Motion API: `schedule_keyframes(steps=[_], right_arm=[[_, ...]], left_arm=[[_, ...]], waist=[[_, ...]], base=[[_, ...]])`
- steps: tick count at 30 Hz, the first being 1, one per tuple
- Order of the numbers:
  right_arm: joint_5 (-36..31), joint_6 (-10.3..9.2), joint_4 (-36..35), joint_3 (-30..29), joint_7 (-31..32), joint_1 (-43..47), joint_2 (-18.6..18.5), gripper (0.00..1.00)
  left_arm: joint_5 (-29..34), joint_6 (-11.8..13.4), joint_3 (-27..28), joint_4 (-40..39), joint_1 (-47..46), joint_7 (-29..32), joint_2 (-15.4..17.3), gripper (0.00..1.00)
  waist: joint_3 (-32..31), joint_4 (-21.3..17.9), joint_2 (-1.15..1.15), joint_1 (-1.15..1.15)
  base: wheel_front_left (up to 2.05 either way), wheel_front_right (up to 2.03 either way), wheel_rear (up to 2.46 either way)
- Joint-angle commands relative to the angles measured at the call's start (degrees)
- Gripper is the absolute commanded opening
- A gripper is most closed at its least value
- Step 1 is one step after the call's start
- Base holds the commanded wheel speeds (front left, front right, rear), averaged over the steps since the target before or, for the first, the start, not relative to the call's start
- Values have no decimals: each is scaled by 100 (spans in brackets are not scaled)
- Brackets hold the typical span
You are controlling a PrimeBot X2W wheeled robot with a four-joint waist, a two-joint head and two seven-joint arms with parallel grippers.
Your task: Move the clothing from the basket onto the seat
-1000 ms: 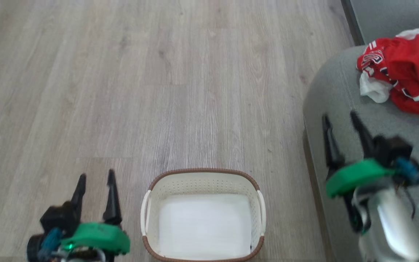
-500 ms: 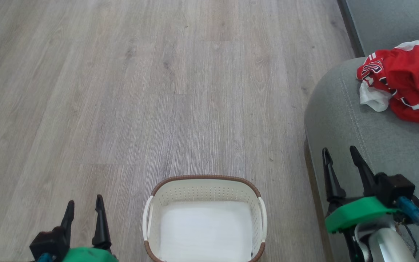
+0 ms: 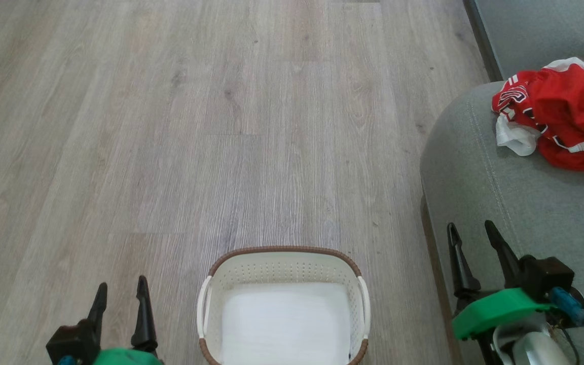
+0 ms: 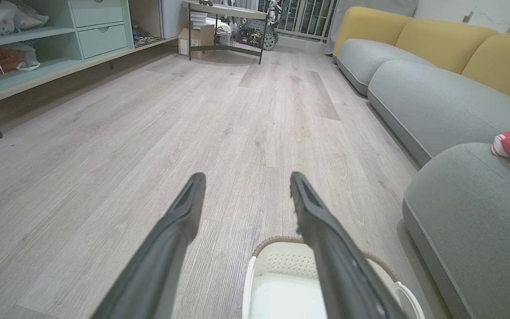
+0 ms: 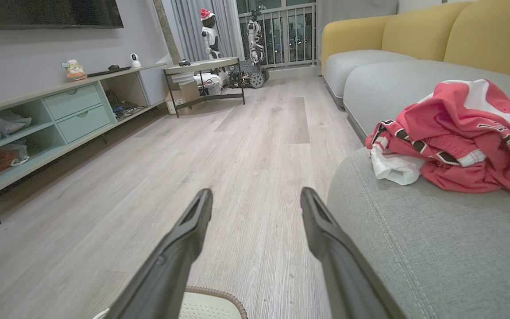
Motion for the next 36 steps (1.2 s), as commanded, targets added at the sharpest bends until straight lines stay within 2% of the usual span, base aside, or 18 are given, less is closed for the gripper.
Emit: schedule_keyframes(steps=[1, 11, 12, 16, 36], right_arm=[[36, -1, -149, 134, -38, -130, 10, 100], [65, -1, -19, 116, -38, -127, 10, 100], [50, 0, 146, -10, 0, 3, 1, 0], [50, 1, 536, 4, 8, 161, 2, 0], [1265, 1, 431, -111, 330, 59, 3, 0]], left_arm=[[47, -27, 227, -154, -196, -71, -14, 100], [160, -79, 264, -67, -205, -71, -66, 100], [101, -77, 58, 90, 0, 1, -71, 0], [95, -76, 40, 481, 71, 16, -120, 0], [-1063, -290, 250, 492, -182, 332, -151, 0]], waist=[[-2, 3, 0, 0], [-19, 31, 0, 0], [-20, 30, 0, 0], [-20, 31, 0, 0], [11, -20, 0, 0]], base=[[0, 0, 0], [0, 0, 0], [0, 0, 0], [0, 0, 0], [0, 0, 0]])
